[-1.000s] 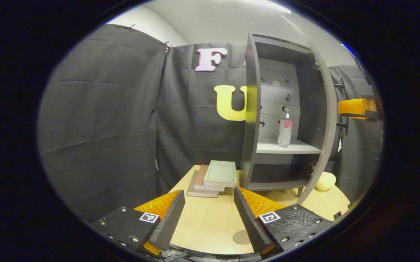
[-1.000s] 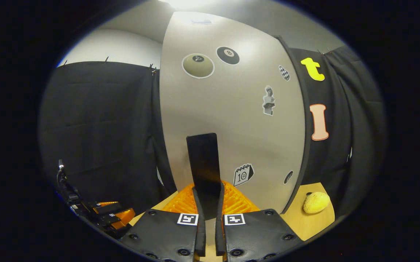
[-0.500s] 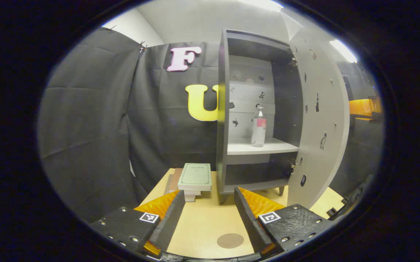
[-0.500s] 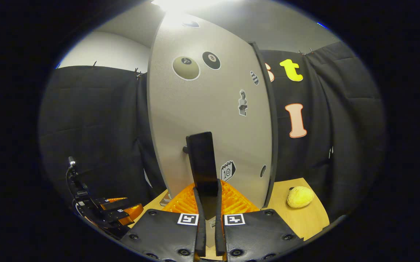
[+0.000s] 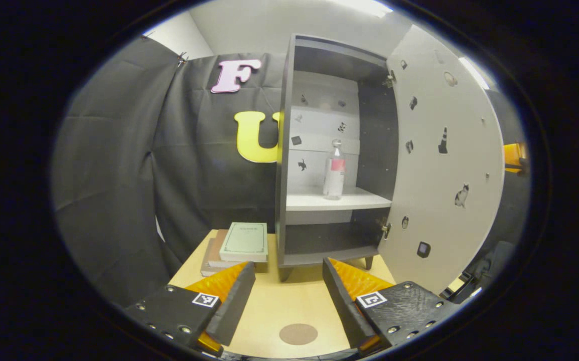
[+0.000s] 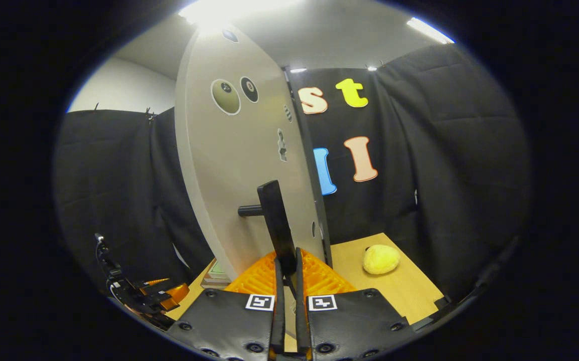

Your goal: Open the cabinet door with the right hand, grasp the bottle in the cabinet with the left hand and place it on the coaster, then close the cabinet door with the right hand.

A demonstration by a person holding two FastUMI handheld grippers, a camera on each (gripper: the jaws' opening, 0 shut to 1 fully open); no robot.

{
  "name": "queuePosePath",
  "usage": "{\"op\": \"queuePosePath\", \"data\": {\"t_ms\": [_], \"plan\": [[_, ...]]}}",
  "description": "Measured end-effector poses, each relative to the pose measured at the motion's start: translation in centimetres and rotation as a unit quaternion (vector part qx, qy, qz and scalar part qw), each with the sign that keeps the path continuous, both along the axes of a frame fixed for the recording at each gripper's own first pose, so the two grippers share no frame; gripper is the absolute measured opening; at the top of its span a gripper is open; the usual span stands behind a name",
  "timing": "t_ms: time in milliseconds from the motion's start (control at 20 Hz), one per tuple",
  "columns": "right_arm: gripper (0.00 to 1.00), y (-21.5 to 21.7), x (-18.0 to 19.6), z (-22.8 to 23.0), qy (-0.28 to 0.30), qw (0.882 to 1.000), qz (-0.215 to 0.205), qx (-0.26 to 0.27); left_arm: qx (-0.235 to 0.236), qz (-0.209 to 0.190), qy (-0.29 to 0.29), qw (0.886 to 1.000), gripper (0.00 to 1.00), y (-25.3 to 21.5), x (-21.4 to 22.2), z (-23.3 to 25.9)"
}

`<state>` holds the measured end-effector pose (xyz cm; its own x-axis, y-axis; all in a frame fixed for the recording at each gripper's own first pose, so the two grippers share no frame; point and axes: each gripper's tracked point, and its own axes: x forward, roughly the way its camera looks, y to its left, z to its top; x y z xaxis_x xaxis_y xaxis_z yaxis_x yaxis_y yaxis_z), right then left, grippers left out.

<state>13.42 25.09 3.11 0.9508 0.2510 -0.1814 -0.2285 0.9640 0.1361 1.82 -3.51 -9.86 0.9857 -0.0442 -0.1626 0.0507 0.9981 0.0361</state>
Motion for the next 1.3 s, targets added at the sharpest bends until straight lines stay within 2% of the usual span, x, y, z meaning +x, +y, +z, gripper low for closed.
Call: {"op": "queuePosePath", "data": {"t_ms": [150, 200, 250, 350, 700, 900, 950, 1050, 1300], "plan": [[0.08, -1.6, 0.5, -0.2, -0.003, 0.999, -0.037, -0.009, 0.001, -0.004, 0.002, 1.0, 0.84, -0.4, 0.1, -0.1], [0.02, -2.1, 0.5, -0.3, -0.005, 0.999, -0.053, -0.013, 0.0, -0.005, 0.003, 1.0, 0.84, -0.4, 0.2, -0.2], [0.08, -2.6, 0.4, -0.2, -0.006, 0.998, -0.063, -0.015, 0.0, -0.005, 0.004, 1.0, 0.83, -0.4, 0.2, -0.3], [0.05, -2.9, 0.4, -0.4, -0.005, 0.998, -0.067, -0.011, 0.001, -0.006, 0.005, 1.0, 0.82, -0.2, 0.3, -0.2], [0.06, -3.2, 0.1, -0.4, 0.001, 0.998, -0.065, 0.002, -0.003, -0.008, 0.017, 1.0, 0.82, 0.2, 1.5, -0.5], [0.08, -3.6, -1.2, -0.3, 0.014, 0.995, -0.085, 0.054, -0.003, -0.012, 0.016, 1.0, 0.82, 0.2, 2.2, -0.2], [0.02, -3.8, -1.5, -0.2, 0.018, 0.993, -0.093, 0.073, -0.005, -0.014, 0.017, 1.0, 0.82, 0.1, 2.6, -0.3], [0.02, -5.3, -1.3, 0.4, 0.021, 0.988, -0.116, 0.102, -0.017, -0.024, 0.016, 0.999, 0.82, -0.5, 3.7, -0.1], [0.02, -10.5, -1.5, 0.5, 0.023, 0.979, -0.18, 0.094, -0.034, -0.039, 0.011, 0.999, 0.84, -3.2, 8.5, 0.5]]}}
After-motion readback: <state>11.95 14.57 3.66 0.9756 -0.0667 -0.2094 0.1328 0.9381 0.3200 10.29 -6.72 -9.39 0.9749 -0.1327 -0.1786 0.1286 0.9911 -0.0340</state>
